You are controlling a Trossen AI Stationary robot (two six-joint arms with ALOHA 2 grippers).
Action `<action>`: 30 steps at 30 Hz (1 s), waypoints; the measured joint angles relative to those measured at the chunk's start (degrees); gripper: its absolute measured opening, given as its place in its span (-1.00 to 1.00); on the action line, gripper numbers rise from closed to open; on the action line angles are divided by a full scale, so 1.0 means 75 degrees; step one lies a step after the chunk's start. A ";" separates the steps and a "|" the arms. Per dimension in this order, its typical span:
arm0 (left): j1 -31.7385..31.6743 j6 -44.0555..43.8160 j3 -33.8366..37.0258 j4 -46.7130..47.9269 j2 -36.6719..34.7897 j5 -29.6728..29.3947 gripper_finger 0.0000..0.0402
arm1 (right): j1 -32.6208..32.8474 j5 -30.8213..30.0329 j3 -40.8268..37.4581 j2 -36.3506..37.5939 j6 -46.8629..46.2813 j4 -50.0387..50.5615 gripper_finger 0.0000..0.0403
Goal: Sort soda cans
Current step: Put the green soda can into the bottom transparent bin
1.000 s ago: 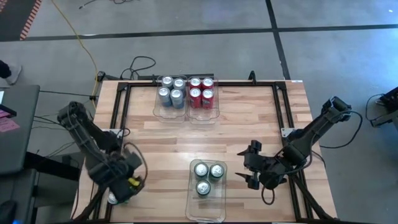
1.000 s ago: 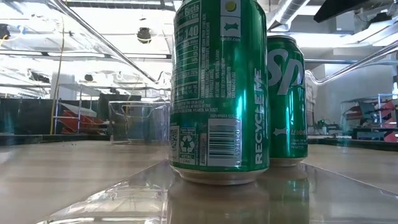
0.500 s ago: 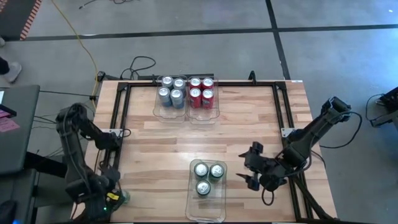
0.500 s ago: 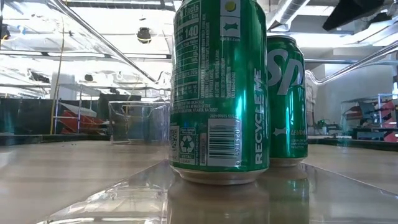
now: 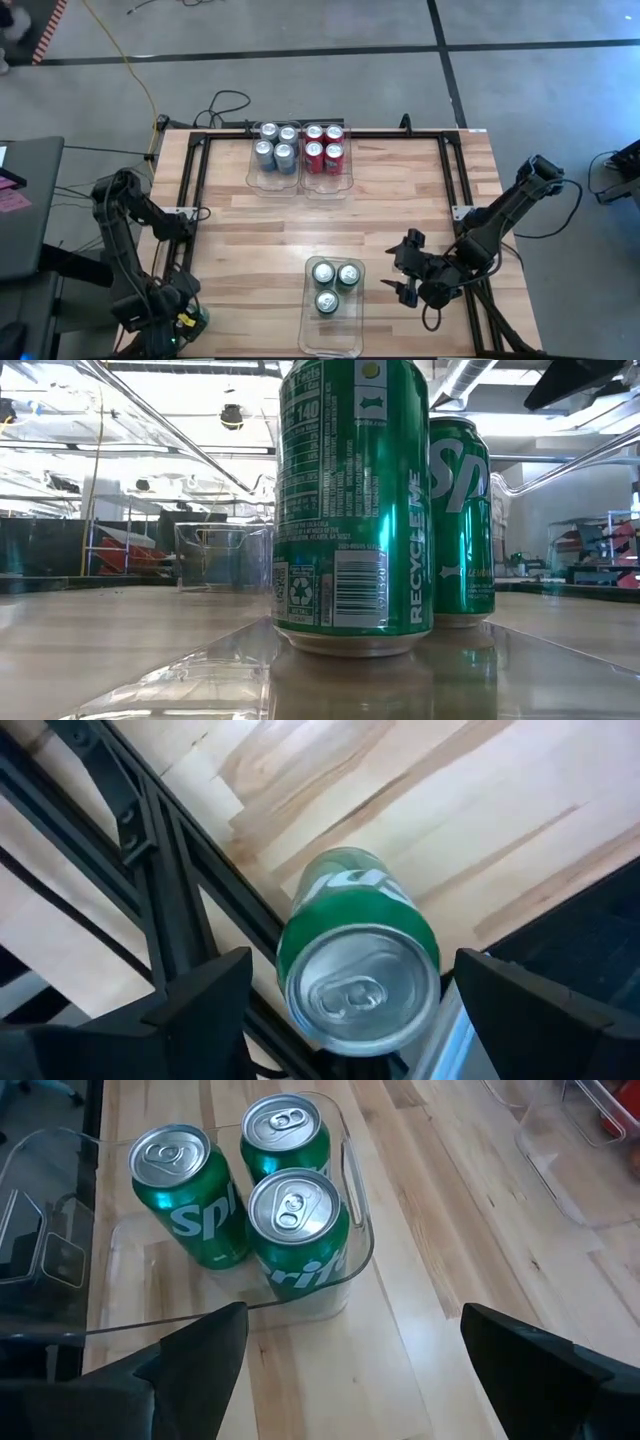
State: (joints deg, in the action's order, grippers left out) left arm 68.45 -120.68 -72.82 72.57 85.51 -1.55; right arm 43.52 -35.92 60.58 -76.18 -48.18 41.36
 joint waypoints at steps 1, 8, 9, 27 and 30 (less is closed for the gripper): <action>0.0000 0.0002 0.0054 -0.0026 0.0001 0.0006 0.69 | -0.0012 0.0000 0.0000 0.0000 0.0000 0.0000 0.91; 0.0000 -0.0009 0.0146 -0.0080 0.0001 0.0029 0.69 | -0.0013 0.0000 0.0000 0.0000 0.0005 0.0015 0.91; 0.0000 -0.0017 0.0146 -0.0079 0.0011 0.0048 0.69 | -0.0013 0.0000 0.0000 0.0000 0.0003 0.0015 0.91; -0.0113 0.0656 0.0146 -0.0220 0.0982 0.0707 0.58 | -0.0022 -0.0006 0.0006 0.0000 0.0020 -0.0003 0.91; -0.0341 0.0615 0.0146 -0.0153 0.0980 0.0630 0.52 | -0.0022 -0.0009 0.0006 0.0000 0.0020 -0.0006 0.91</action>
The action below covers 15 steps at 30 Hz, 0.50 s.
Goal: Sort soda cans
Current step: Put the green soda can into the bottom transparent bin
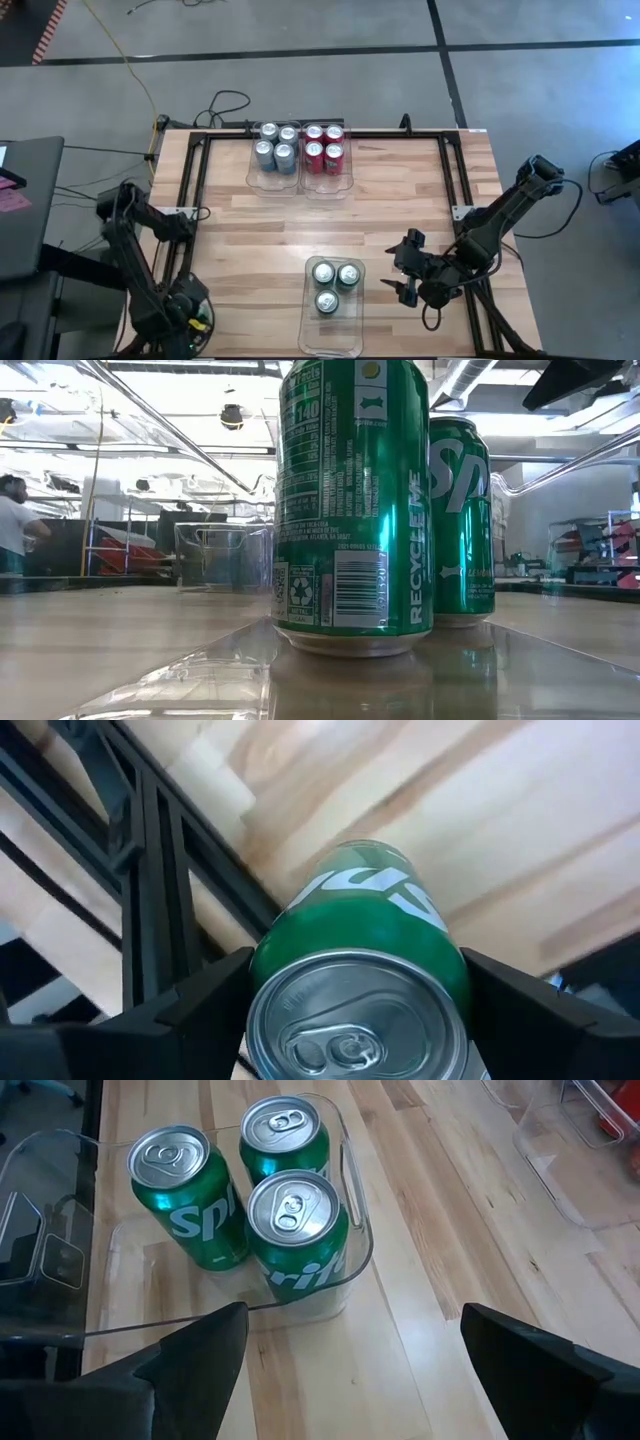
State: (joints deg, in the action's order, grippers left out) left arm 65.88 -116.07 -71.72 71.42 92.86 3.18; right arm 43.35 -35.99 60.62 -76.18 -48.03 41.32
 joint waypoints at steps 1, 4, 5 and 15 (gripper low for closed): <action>-0.0086 0.0014 0.0000 0.0017 0.0000 -0.0074 0.52 | 0.0000 0.0000 0.0000 0.0000 -0.0002 0.0002 0.91; -0.0435 0.0285 -0.0001 -0.0030 0.0000 -0.0260 0.52 | 0.0000 -0.0006 0.0000 0.0000 0.0020 0.0006 0.91; -0.0579 0.0415 -0.0003 -0.0058 0.0000 -0.0242 0.52 | 0.0000 -0.0006 0.0000 0.0000 0.0039 0.0009 0.91; -0.1892 0.2329 -0.0740 -0.0043 0.0020 -0.0565 0.52 | 0.0000 0.0057 0.0000 0.0000 -0.0043 0.0374 0.91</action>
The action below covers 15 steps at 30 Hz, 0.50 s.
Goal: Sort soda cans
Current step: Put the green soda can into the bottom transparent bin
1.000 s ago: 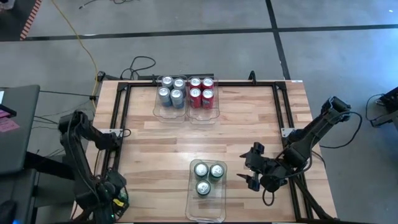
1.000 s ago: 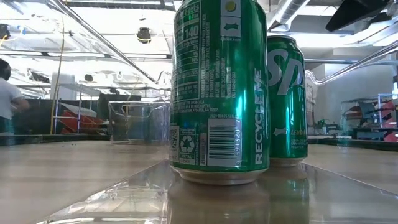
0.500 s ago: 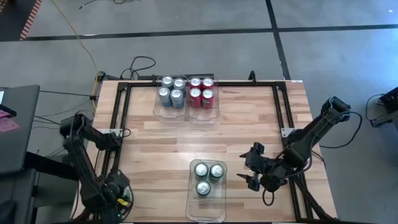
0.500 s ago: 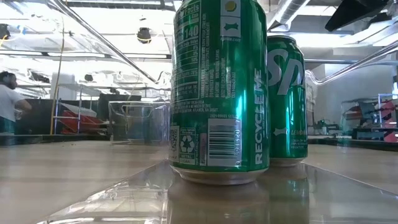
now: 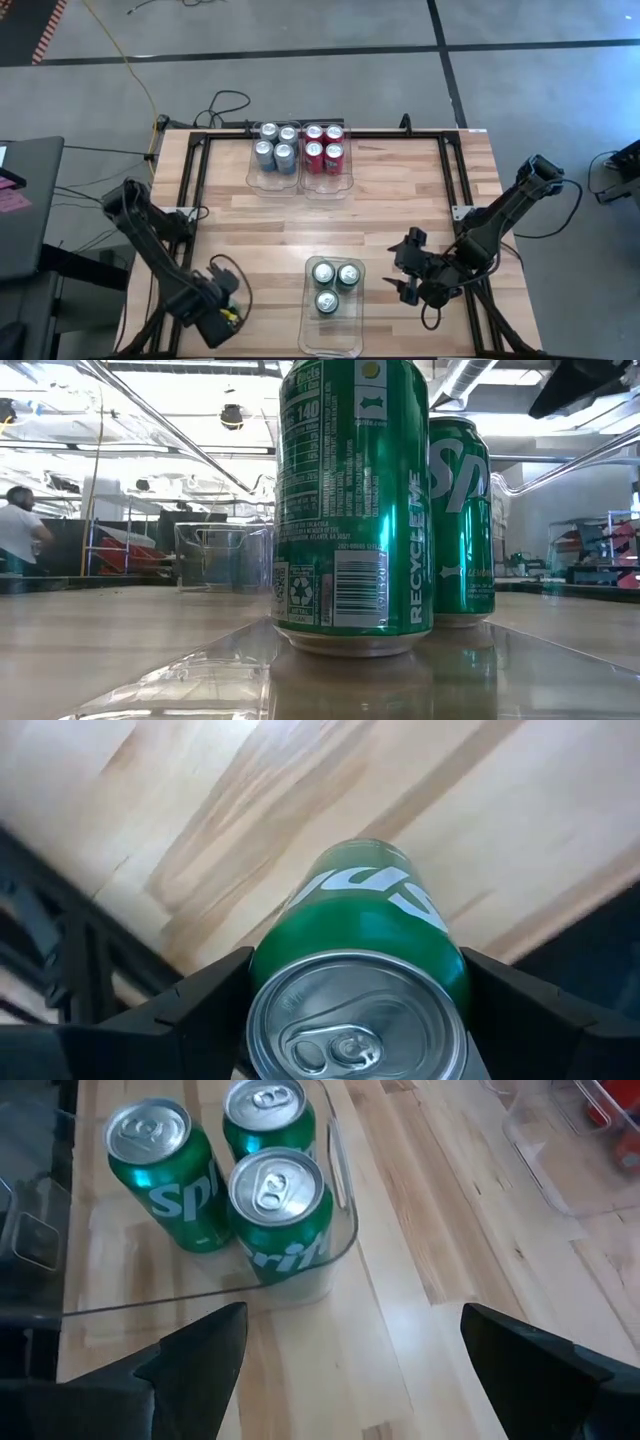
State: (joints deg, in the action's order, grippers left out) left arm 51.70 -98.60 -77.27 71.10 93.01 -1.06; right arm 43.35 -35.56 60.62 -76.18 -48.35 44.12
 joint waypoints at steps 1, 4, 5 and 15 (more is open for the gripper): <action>-0.0113 0.0194 -0.0123 0.0002 -0.0003 -0.0044 0.52 | 0.0000 0.0020 0.0000 0.0000 -0.0020 0.0062 0.91; -0.0472 0.0742 -0.0542 0.0002 -0.0003 -0.0125 0.52 | 0.0000 0.0049 0.0002 0.0000 -0.0041 0.0370 0.91; -0.0595 0.0930 -0.0676 -0.0011 -0.0003 -0.0128 0.52 | 0.0000 0.0051 0.0001 0.0000 -0.0097 0.0524 0.91; -0.1503 0.2896 -0.2027 -0.0665 -0.0009 -0.0739 0.52 | 0.0041 0.0032 0.0001 0.0000 -0.0938 0.1274 0.91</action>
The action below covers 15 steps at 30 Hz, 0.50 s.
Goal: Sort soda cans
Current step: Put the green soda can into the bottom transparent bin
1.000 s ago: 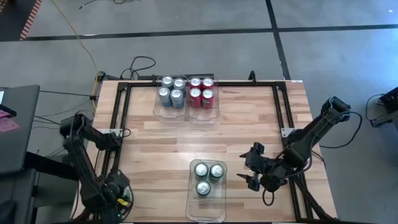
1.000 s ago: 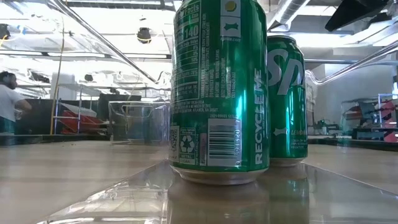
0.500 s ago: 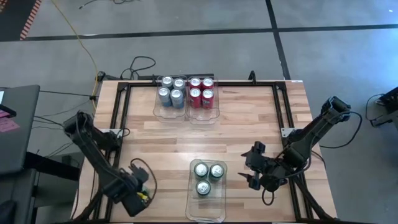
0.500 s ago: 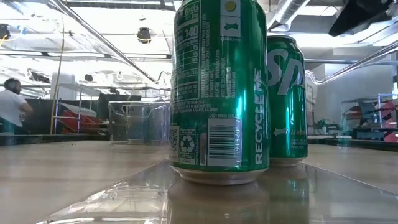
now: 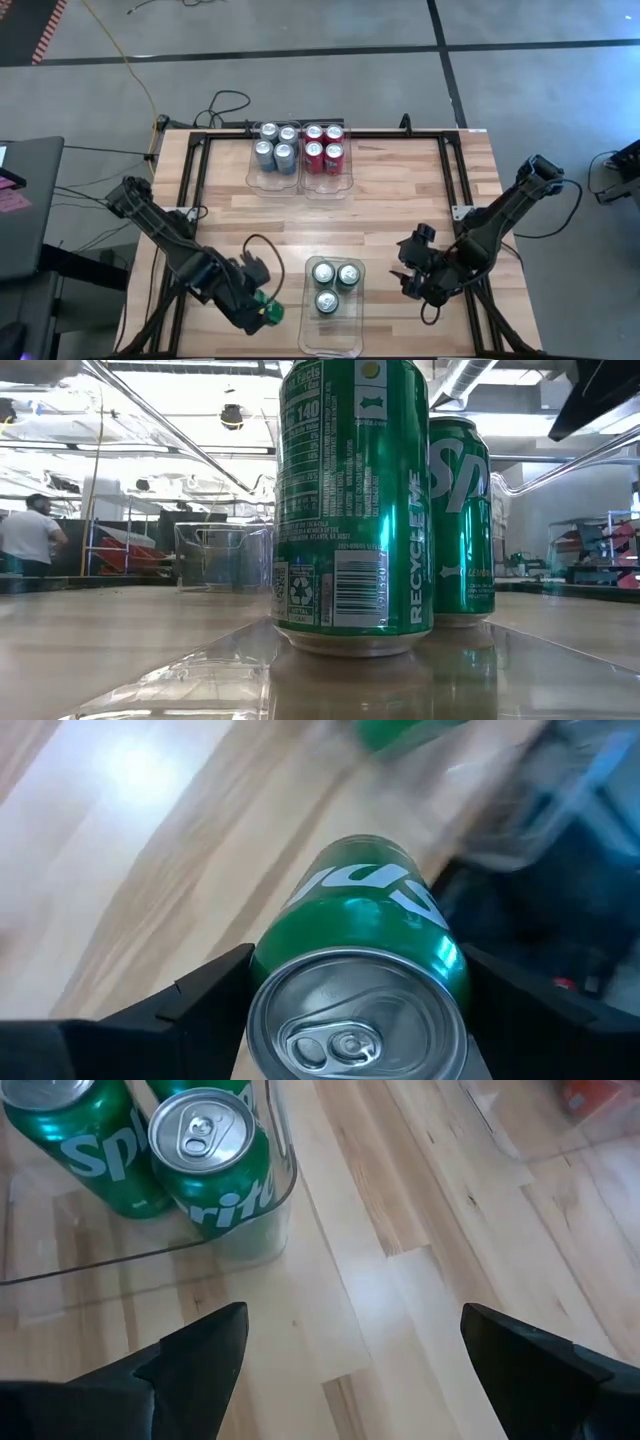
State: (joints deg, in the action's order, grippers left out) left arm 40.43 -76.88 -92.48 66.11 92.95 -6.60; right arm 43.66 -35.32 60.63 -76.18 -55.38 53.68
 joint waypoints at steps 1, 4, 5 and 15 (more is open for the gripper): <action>-0.0045 0.0228 -0.0086 -0.0161 -0.0008 -0.0065 0.52 | 0.0024 -0.0033 0.0001 0.0000 -0.0069 0.0009 0.91; -0.0128 0.0723 -0.0294 -0.0518 -0.0009 -0.0158 0.52 | 0.0038 -0.0056 0.0002 0.0000 -0.0106 0.0008 0.91; -0.0156 0.0828 -0.0324 -0.0560 -0.0009 -0.0183 0.52 | 0.0038 -0.0058 0.0002 0.0000 -0.0141 0.0008 0.91; -0.0624 0.1679 -0.0298 -0.0782 0.0376 -0.0265 0.52 | 0.0134 -0.0078 0.0002 0.0000 -0.0439 -0.0022 0.91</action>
State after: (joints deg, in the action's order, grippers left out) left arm 35.74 -64.29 -94.72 60.24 95.76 -8.59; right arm 44.66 -35.91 60.64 -76.18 -58.67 53.52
